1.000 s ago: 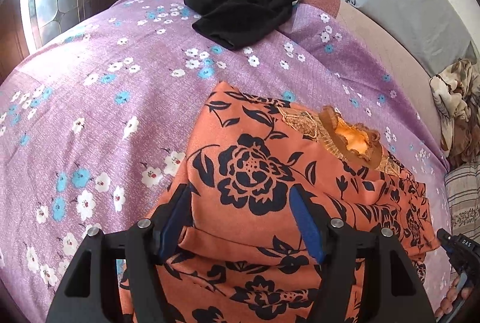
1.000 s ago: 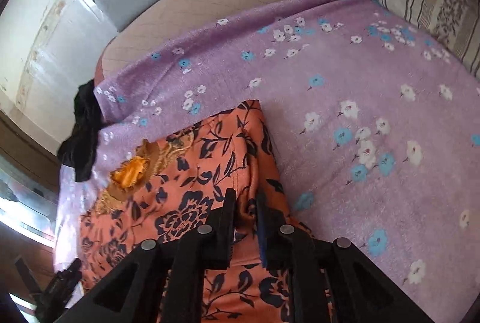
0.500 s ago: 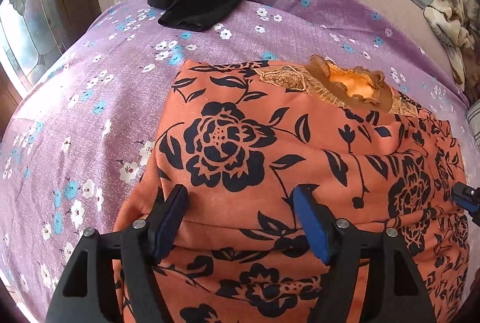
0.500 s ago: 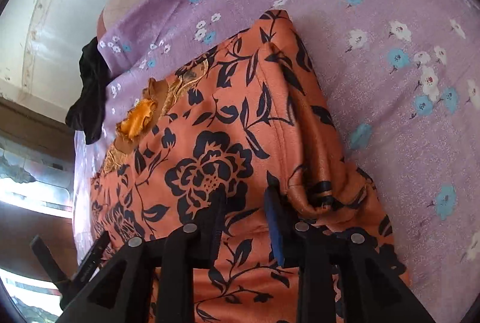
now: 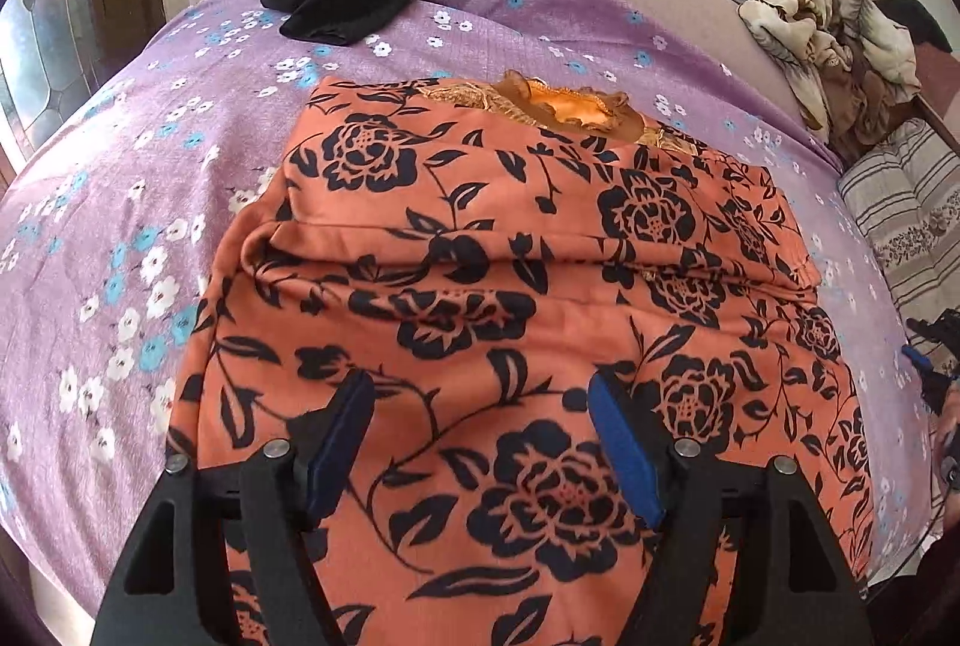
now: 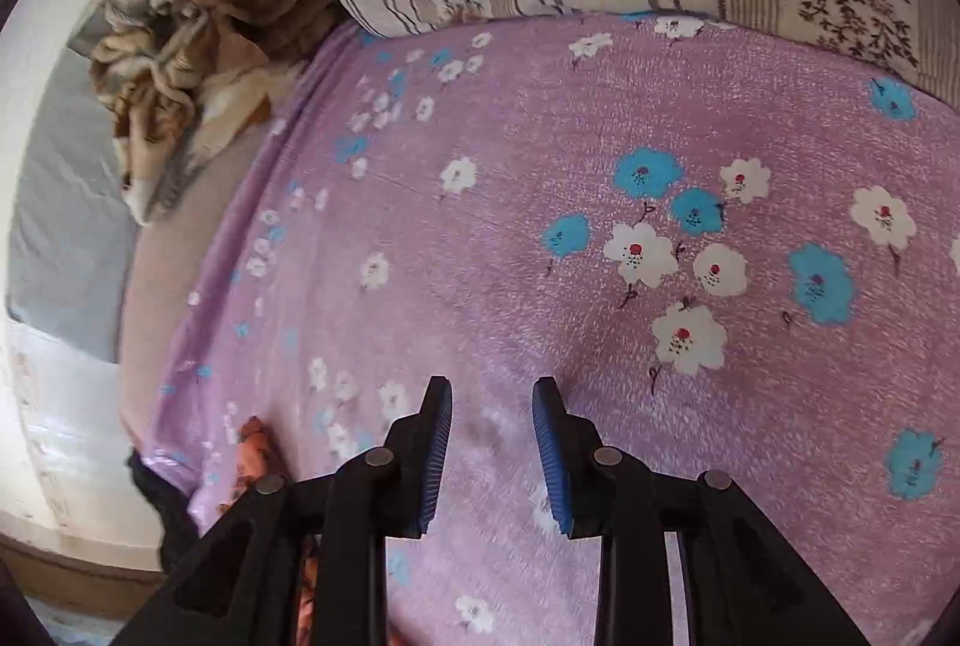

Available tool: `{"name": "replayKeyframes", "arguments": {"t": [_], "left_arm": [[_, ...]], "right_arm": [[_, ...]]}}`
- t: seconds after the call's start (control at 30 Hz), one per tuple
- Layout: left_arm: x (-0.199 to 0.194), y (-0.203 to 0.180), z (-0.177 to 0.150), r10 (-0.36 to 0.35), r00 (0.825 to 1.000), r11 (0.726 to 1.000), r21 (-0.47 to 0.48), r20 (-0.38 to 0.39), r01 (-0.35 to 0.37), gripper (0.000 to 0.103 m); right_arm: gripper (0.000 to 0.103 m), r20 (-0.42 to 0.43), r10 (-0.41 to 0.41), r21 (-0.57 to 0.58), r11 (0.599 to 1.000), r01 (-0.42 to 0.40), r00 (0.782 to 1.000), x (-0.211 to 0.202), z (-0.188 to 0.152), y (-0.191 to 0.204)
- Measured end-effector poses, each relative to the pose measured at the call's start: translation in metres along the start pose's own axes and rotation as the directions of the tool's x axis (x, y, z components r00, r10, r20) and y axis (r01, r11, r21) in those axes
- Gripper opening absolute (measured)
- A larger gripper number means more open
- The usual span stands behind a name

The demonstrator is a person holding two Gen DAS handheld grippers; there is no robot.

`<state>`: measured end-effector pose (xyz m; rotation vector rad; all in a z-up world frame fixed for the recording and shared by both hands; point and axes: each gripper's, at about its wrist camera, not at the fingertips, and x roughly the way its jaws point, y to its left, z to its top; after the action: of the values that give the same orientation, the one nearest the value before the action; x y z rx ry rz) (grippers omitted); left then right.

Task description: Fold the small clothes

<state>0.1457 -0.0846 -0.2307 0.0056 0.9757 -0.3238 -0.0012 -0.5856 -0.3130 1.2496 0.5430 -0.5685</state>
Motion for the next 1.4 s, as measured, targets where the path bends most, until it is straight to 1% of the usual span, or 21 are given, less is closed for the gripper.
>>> {"name": "replayKeyframes", "arguments": {"t": [0.07,0.1,0.13,0.17,0.2,0.23,0.33,0.37,0.4,0.43,0.5,0.63,0.77,0.83,1.0,1.07,1.1,1.2,1.27,1.33,1.4], "left_arm": [[-0.005,0.004,-0.004,0.016,1.000,1.000,-0.002,0.008,-0.016,0.074],[-0.008,0.006,-0.005,0.025,1.000,1.000,-0.005,0.011,-0.025,0.074],[-0.011,0.008,-0.006,0.031,0.999,0.999,-0.009,0.016,-0.031,0.074],[-0.015,0.010,-0.008,0.031,0.999,0.999,-0.015,0.021,-0.030,0.074],[-0.019,0.012,-0.010,0.027,0.999,0.999,-0.018,0.028,-0.027,0.074],[-0.023,0.013,-0.013,0.025,0.999,1.000,-0.017,0.032,-0.025,0.074],[-0.033,0.013,-0.025,0.024,0.999,1.000,0.005,0.031,-0.024,0.074],[-0.035,0.013,-0.029,0.028,0.999,0.999,0.015,0.030,-0.028,0.074],[-0.038,0.014,-0.034,0.030,0.999,0.999,0.024,0.029,-0.030,0.074],[-0.041,0.014,-0.038,0.030,0.999,0.999,0.032,0.025,-0.031,0.074],[-0.047,0.014,-0.048,0.028,0.999,0.998,0.049,0.024,-0.029,0.074],[-0.058,0.010,-0.067,0.036,0.999,0.996,0.086,0.023,-0.037,0.074],[-0.065,0.001,-0.088,0.043,0.999,0.990,0.137,0.011,-0.044,0.075],[-0.063,-0.003,-0.097,0.053,0.999,0.986,0.159,-0.005,-0.051,0.076],[-0.052,-0.003,-0.110,0.083,0.995,0.984,0.161,-0.058,-0.073,0.076],[-0.043,0.000,-0.114,0.119,0.989,0.982,0.158,-0.090,-0.104,0.076],[-0.039,0.003,-0.116,0.120,0.987,0.983,0.150,-0.103,-0.104,0.076],[-0.039,0.004,-0.118,0.123,0.989,0.983,0.148,-0.088,-0.109,0.079],[-0.041,0.003,-0.118,0.125,0.988,0.982,0.152,-0.087,-0.111,0.079],[-0.043,0.004,-0.118,0.117,0.989,0.984,0.147,-0.088,-0.104,0.079],[-0.048,0.005,-0.117,0.108,0.992,0.985,0.140,-0.073,-0.097,0.079]], "right_arm": [[0.031,0.006,0.032,-0.177,0.984,-0.030,0.999,-0.026,-0.023,0.020],[0.031,0.006,0.032,-0.177,0.984,-0.030,0.999,-0.026,-0.023,0.020],[0.031,-0.012,0.043,-0.248,0.968,-0.045,0.999,-0.034,-0.040,0.028],[0.031,-0.079,0.057,-0.344,0.935,-0.081,0.995,-0.045,-0.076,0.033],[0.031,-0.079,0.057,-0.344,0.935,-0.081,0.995,-0.045,-0.076,0.033],[0.031,-0.139,0.054,-0.389,0.915,-0.105,0.989,-0.052,-0.114,0.031],[0.031,-0.189,0.043,-0.461,0.878,-0.127,0.981,-0.064,-0.156,0.026],[0.031,-0.189,0.043,-0.461,0.878,-0.127,0.981,-0.064,-0.156,0.026],[0.031,-0.201,0.048,-0.485,0.863,-0.142,0.978,-0.066,-0.167,0.028],[0.031,-0.230,0.066,-0.526,0.831,-0.181,0.971,-0.068,-0.186,0.033],[0.031,-0.255,0.062,-0.557,0.806,-0.199,0.965,-0.066,-0.203,0.036],[0.031,-0.324,0.051,-0.597,0.764,-0.246,0.945,-0.061,-0.237,0.045],[0.031,-0.371,0.032,-0.655,0.699,-0.286,0.928,-0.058,-0.269,0.059],[0.031,-0.387,0.026,-0.676,0.672,-0.303,0.922,-0.058,-0.282,0.064],[0.031,-0.420,0.023,-0.695,0.635,-0.338,0.907,-0.060,-0.301,0.070],[0.031,-0.425,0.020,-0.696,0.632,-0.340,0.905,-0.060,-0.304,0.069],[0.031,-0.434,0.009,-0.697,0.631,-0.342,0.901,-0.060,-0.306,0.068],[0.031,-0.427,-0.032,-0.709,0.631,-0.313,0.903,-0.055,-0.305,0.065],[0.032,-0.446,-0.089,-0.709,0.642,-0.291,0.891,-0.043,-0.307,0.060],[0.032,-0.455,-0.085,-0.702,0.647,-0.298,0.886,-0.041,-0.304,0.059],[0.033,-0.465,-0.082,-0.702,0.641,-0.310,0.882,-0.042,-0.303,0.061]]}}
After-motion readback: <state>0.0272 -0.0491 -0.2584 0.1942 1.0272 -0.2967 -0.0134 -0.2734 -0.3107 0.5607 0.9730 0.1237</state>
